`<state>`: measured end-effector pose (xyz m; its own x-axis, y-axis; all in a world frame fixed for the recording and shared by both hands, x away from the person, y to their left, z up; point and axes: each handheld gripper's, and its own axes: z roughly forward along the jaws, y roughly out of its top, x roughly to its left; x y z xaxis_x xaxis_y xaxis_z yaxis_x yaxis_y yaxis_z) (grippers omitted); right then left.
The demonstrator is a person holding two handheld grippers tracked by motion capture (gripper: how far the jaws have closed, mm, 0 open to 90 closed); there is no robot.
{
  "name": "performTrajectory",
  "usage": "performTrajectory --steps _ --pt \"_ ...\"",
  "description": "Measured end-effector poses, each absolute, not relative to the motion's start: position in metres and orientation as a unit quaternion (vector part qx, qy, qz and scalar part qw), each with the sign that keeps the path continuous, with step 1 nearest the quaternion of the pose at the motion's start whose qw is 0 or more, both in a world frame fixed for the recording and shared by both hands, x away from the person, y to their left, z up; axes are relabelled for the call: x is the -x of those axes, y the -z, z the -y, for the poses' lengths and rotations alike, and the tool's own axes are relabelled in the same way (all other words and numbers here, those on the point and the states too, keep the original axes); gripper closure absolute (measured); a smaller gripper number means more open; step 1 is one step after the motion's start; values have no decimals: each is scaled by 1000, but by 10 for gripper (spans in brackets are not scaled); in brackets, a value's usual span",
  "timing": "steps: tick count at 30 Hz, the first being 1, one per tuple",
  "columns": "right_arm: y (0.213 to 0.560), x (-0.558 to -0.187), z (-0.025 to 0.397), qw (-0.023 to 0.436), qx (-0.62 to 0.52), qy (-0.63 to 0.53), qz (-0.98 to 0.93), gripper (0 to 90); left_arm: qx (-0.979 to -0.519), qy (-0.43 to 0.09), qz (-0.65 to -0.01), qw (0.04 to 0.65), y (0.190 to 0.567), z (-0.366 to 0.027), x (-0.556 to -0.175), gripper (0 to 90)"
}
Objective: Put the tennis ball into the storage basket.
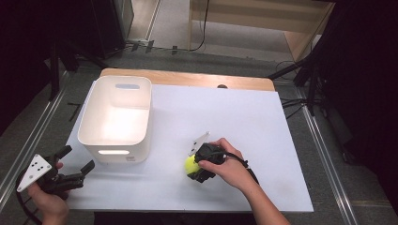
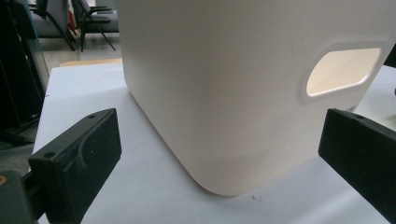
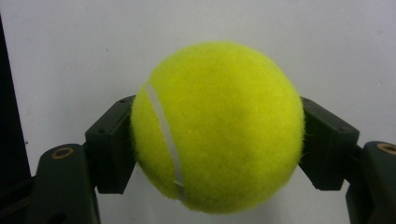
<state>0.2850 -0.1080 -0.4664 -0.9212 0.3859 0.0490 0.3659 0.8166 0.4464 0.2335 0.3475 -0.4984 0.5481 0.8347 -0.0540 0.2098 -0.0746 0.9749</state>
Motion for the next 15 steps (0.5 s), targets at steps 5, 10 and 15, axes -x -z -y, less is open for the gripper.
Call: performTrajectory --steps 5,10,15 --pt "462 -286 109 25 -200 -236 -951 224 -677 -278 -386 562 498 -348 -233 0" --pt "455 -289 112 21 -199 -236 -951 224 -677 -278 -387 562 499 -347 -234 0" --pt "446 -292 119 21 -210 -242 -947 224 -680 -280 -385 558 498 -347 -234 0"
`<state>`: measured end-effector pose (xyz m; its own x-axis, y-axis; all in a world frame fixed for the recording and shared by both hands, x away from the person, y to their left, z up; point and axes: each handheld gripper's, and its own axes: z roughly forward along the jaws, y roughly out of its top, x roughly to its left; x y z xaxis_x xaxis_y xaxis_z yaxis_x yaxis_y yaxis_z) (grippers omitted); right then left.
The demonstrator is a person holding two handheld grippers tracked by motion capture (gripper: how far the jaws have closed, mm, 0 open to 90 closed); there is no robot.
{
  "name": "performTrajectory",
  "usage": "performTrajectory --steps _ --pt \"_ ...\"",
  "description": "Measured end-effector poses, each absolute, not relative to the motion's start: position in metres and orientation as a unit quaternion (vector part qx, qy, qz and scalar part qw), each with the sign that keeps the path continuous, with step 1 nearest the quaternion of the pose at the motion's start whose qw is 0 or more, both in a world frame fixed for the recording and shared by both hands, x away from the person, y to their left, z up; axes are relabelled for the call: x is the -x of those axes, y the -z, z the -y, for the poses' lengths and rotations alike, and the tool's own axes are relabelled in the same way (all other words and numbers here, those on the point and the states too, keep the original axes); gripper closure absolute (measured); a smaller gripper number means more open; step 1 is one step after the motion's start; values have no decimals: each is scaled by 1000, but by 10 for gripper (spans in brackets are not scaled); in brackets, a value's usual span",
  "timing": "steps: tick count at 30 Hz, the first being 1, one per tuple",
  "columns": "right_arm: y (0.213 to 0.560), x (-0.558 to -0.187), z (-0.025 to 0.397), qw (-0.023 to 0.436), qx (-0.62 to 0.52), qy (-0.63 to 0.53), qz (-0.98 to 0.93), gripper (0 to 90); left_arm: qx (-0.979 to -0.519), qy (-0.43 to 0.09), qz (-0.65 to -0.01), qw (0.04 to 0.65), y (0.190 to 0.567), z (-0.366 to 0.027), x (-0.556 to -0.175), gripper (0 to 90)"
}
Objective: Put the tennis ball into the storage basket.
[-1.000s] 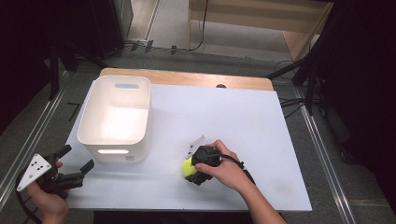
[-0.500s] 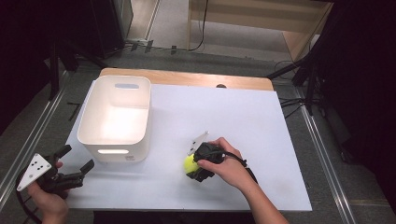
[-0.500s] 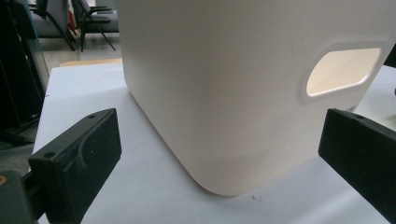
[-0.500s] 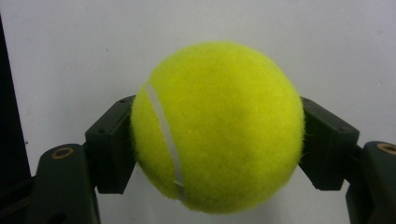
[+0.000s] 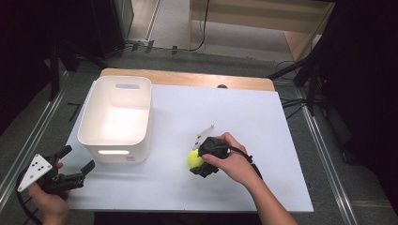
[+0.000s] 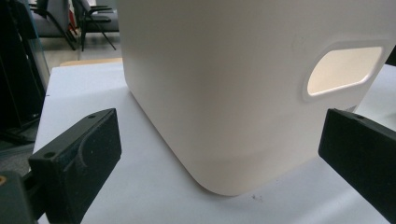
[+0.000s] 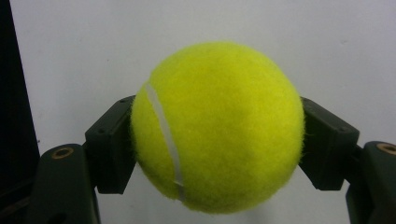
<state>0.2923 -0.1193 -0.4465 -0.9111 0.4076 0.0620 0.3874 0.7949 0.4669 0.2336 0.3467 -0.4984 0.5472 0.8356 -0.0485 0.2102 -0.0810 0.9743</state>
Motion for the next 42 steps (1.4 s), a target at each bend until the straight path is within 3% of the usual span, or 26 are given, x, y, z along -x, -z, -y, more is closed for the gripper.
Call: performTrajectory --steps 42 --pt "416 -321 107 19 -205 -261 -943 224 -679 -279 -385 559 498 -347 -233 0"
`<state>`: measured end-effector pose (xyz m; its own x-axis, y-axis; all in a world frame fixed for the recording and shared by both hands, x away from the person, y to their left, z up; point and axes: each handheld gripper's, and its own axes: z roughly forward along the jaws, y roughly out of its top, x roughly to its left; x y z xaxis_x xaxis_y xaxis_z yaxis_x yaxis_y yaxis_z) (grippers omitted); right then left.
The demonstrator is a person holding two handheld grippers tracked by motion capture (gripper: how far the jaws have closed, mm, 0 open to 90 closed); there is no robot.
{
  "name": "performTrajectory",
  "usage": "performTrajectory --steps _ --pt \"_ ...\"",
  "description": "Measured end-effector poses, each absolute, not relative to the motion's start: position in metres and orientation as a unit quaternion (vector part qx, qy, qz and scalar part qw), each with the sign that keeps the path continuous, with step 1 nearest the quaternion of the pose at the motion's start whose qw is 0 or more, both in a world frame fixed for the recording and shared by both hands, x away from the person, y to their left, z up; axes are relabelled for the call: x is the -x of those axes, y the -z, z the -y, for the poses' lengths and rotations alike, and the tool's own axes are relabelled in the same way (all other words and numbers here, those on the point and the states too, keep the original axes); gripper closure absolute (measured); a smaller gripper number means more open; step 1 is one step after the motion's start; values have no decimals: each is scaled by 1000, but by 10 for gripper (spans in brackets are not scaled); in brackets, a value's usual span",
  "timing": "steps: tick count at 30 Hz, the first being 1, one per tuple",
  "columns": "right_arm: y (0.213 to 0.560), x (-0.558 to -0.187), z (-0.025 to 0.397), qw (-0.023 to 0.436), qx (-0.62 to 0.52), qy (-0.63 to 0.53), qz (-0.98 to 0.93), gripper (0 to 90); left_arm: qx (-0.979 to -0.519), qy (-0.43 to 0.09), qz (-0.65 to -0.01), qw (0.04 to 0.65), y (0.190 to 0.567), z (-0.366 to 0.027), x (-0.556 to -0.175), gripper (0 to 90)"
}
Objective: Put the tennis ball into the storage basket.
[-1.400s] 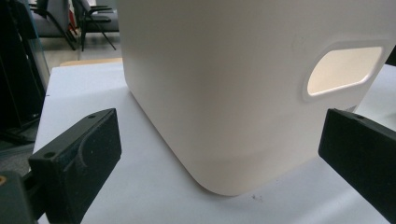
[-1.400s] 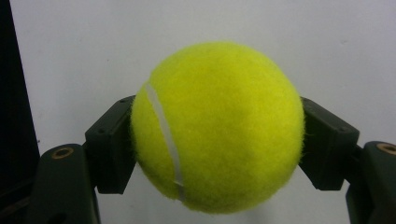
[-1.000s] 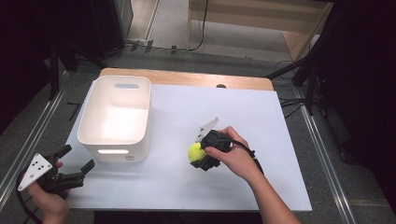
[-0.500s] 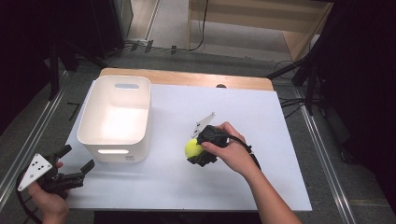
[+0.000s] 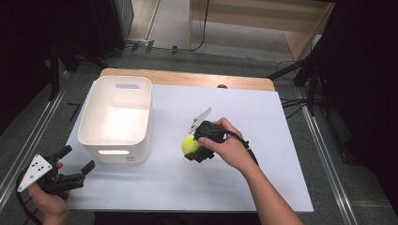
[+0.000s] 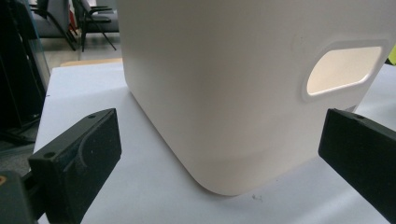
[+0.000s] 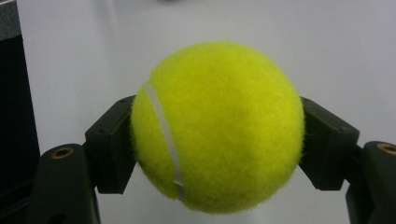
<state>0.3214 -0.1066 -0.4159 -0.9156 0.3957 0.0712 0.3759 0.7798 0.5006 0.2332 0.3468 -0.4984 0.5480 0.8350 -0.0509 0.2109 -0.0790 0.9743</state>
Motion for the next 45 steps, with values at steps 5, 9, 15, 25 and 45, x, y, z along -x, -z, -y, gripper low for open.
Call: performTrajectory --steps 5,9,15,25,45 --pt "413 -326 102 19 -206 -258 -944 224 -680 -279 -385 559 498 -347 -233 0" --pt "409 -329 99 18 -206 -261 -943 224 -680 -279 -385 559 498 -347 -233 0" --pt "404 -333 93 21 -197 -261 -945 224 -678 -279 -386 560 498 -347 -233 0" --pt "389 -342 77 17 -195 -259 -946 224 -677 -278 -385 562 499 -348 -233 0" --pt "372 -358 56 22 -185 -264 -946 224 -677 -276 -385 564 498 -349 -234 0"
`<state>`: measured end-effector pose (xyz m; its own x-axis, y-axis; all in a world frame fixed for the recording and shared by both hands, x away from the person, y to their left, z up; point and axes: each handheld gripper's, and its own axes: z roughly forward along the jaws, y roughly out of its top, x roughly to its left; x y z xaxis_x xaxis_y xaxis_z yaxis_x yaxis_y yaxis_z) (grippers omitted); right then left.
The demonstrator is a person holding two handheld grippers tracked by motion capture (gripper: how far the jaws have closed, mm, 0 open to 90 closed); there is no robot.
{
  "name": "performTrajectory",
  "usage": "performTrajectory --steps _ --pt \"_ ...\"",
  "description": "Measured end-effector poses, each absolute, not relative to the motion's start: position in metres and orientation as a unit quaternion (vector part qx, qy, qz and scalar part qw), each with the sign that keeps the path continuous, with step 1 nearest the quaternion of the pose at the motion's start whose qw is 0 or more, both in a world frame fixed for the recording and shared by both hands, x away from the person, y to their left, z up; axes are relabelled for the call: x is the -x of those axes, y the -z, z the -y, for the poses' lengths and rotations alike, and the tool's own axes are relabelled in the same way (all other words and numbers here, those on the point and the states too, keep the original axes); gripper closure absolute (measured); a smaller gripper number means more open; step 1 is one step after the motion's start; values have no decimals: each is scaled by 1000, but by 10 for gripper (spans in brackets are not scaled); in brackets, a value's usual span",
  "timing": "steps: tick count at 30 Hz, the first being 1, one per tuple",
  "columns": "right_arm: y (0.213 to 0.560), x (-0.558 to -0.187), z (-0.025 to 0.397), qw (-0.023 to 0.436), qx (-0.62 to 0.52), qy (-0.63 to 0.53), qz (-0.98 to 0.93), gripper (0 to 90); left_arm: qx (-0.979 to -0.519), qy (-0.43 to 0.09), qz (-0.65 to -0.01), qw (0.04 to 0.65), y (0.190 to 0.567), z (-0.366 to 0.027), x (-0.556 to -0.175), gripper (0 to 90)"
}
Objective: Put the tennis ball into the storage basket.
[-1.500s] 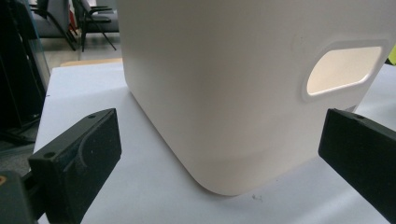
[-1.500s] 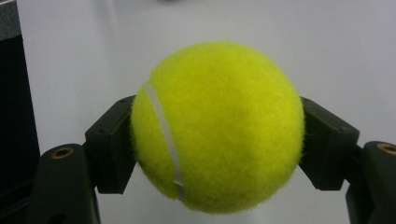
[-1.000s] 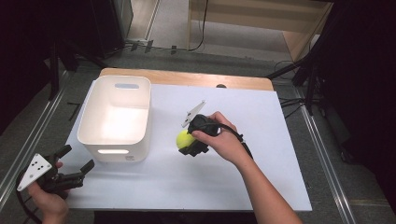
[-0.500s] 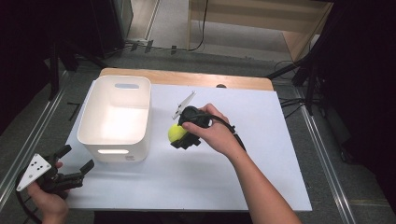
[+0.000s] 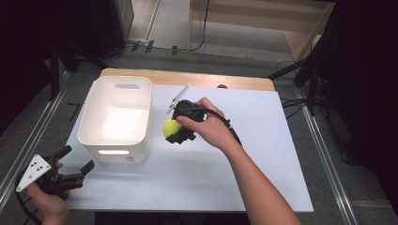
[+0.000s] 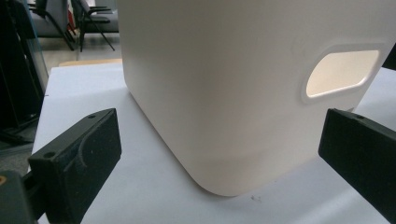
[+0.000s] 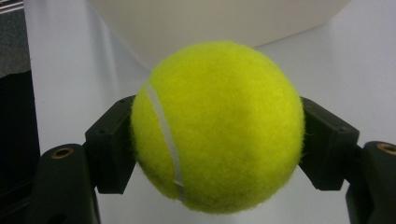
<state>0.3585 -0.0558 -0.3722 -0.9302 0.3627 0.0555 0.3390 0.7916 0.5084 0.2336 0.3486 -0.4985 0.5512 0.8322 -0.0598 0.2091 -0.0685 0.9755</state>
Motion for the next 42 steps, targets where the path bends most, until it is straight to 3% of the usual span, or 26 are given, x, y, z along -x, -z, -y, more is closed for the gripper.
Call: performTrajectory --steps 42 --pt "327 -374 -1 42 -147 -271 -950 224 -669 -268 -389 574 498 -350 -235 0"
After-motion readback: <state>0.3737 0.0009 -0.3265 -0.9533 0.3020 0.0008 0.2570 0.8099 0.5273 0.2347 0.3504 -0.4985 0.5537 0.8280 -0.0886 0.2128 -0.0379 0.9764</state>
